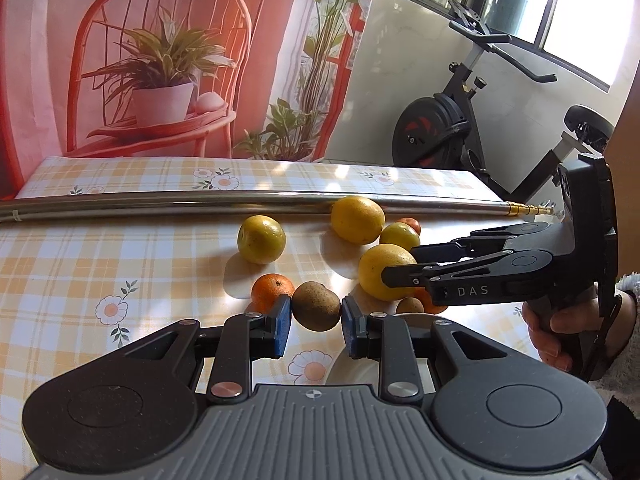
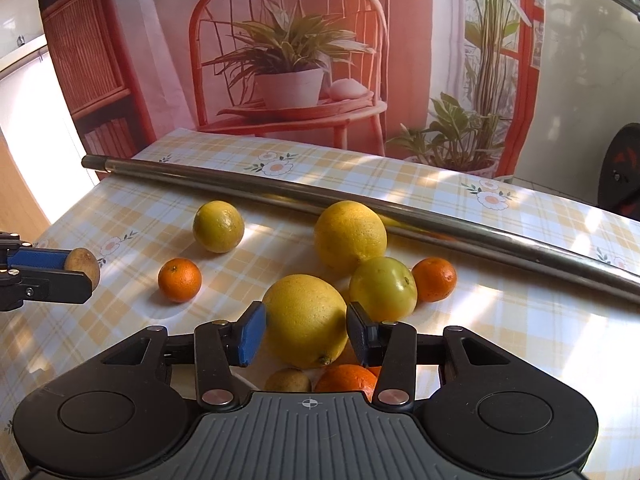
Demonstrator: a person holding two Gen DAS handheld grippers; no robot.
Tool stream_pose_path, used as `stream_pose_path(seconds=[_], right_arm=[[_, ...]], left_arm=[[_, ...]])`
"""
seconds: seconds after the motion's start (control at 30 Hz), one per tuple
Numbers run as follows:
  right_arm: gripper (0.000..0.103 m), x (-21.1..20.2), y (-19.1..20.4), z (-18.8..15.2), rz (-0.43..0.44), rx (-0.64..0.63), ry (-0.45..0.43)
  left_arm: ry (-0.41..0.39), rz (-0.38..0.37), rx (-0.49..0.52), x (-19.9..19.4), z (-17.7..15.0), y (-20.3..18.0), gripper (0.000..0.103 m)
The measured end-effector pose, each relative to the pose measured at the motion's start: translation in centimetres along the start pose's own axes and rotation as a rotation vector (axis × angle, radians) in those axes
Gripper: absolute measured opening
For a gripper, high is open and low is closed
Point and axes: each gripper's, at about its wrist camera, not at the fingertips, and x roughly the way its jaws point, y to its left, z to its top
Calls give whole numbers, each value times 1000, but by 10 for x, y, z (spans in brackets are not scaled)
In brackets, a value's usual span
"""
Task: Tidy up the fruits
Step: 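Grasp a large yellow grapefruit with the right gripper while the left holds the kiwi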
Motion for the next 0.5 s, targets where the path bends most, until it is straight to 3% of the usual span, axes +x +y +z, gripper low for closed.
stream_pose_path(seconds=[0.23, 0.5], right_arm=[[50, 16, 12, 3, -14, -43, 26], [51, 32, 8, 2, -8, 8, 66]], left_arm=[[6, -20, -15, 1, -4, -1, 28], [21, -33, -24, 3, -9, -2, 28]])
